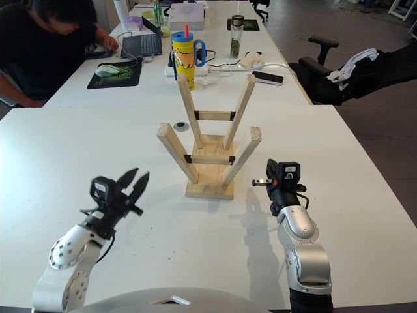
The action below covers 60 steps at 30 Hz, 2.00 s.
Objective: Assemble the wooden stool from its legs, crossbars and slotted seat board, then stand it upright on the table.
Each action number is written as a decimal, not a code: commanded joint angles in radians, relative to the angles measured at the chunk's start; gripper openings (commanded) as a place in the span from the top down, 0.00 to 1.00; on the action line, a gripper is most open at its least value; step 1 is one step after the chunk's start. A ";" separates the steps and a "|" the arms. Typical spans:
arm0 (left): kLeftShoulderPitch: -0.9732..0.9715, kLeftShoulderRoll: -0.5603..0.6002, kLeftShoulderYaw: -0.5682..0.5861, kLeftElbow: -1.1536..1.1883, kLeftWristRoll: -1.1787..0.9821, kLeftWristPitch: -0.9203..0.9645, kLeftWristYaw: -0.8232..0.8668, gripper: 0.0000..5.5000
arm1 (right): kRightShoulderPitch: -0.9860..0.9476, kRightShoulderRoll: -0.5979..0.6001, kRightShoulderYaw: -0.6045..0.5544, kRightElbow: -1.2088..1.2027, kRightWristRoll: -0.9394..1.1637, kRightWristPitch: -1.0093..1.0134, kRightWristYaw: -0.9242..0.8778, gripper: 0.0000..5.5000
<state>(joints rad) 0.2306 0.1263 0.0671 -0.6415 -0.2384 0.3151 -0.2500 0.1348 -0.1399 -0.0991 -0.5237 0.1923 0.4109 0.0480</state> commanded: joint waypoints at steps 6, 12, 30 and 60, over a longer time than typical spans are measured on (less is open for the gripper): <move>-0.204 -0.046 -0.012 -0.006 -0.012 0.192 0.161 0.99 | -0.134 0.037 -0.048 -0.134 0.024 0.002 -0.072 1.00; -0.202 -0.030 -0.009 -0.041 0.003 0.210 0.186 1.00 | -0.169 0.050 -0.053 -0.187 0.030 0.032 -0.100 1.00; -0.203 0.120 -0.065 0.085 0.223 0.255 0.180 1.00 | -0.153 -0.108 0.039 0.014 0.014 0.179 0.068 1.00; -0.778 0.049 -0.076 0.121 -0.122 0.367 0.167 1.00 | -0.269 -0.081 0.053 0.290 0.063 -0.052 0.236 1.00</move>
<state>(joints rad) -0.4797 0.1609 -0.0408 -0.5176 -0.3843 0.7411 -0.0739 -0.0890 -0.2045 -0.0266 -0.2650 0.2118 0.3767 0.2253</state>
